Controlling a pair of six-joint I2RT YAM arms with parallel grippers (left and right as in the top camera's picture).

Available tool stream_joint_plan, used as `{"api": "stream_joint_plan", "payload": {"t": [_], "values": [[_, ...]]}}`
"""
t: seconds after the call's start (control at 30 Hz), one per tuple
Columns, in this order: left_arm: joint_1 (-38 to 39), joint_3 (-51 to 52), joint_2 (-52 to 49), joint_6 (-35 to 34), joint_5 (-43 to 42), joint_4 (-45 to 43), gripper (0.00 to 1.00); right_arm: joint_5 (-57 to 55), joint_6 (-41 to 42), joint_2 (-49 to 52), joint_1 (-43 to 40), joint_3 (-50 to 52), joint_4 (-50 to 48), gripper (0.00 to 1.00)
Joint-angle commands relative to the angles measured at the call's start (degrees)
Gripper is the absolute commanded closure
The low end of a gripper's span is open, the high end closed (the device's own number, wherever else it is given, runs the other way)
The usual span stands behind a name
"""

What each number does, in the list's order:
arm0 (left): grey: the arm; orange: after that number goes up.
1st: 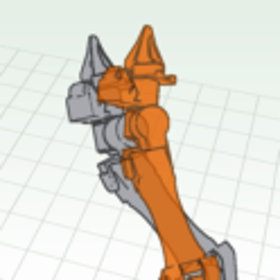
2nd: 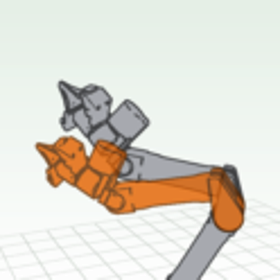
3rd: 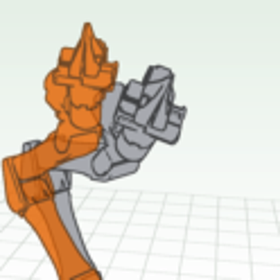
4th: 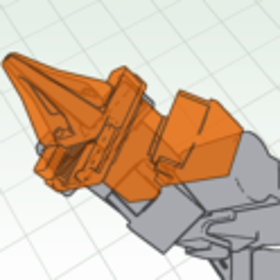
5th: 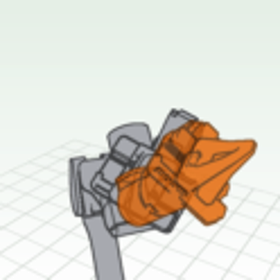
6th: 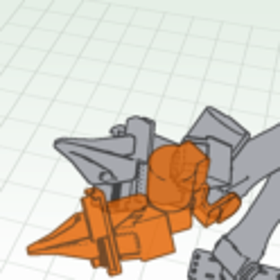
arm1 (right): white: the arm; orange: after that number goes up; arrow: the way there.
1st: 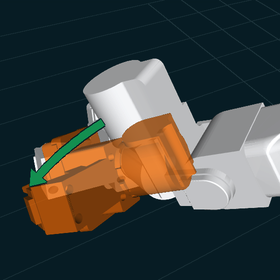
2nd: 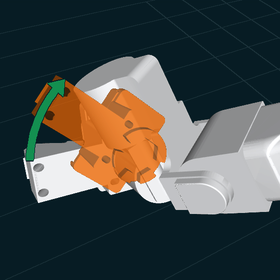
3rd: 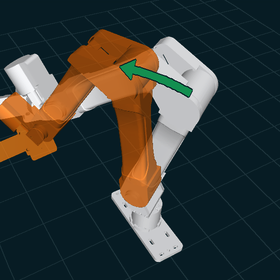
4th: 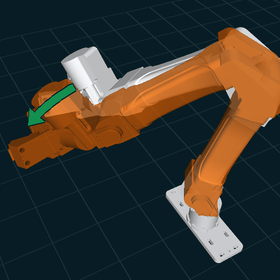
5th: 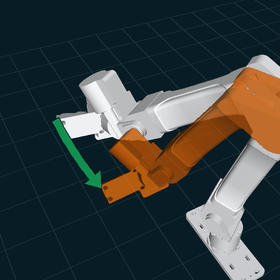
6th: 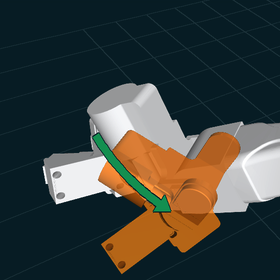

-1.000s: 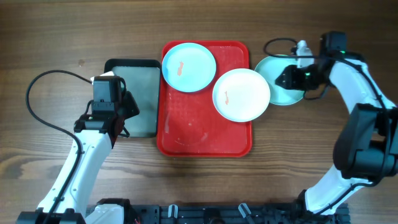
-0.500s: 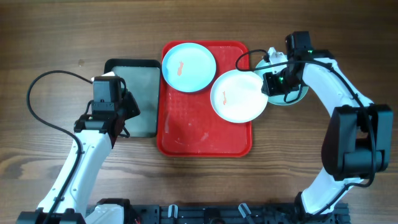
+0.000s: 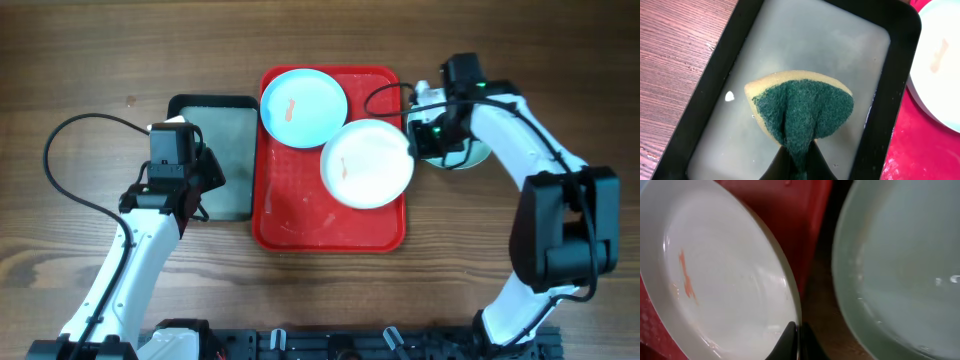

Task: Clean dirty plates on tray and stack at the side

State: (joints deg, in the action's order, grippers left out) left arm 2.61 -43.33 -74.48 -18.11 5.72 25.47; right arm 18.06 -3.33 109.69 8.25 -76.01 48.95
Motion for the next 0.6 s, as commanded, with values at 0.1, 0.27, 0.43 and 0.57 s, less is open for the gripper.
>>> {"api": "stream_joint_plan", "payload": {"t": [0.1, 0.27, 0.43, 0.57], "values": [[-0.2, -0.5, -0.3, -0.3, -1.7, -0.2, 0.96, 1.7, 4.5, 1.1, 7.5, -0.4, 0.2, 0.96], [-0.2, -0.5, -0.3, -0.3, -1.7, -0.6, 0.96, -2.0, 11.5, 1.1, 12.3, -0.4, -2.1, 0.96], [-0.2, -0.5, -0.3, -0.3, -1.7, -0.7, 0.96, -2.2, 14.5, 1.1, 16.3, -0.4, -5.2, 0.96], [-0.2, -0.5, -0.3, -0.3, -2.3, -0.7, 0.96, -4.2, 15.9, 1.1, 18.7, -0.4, -8.2, 0.96]]}}
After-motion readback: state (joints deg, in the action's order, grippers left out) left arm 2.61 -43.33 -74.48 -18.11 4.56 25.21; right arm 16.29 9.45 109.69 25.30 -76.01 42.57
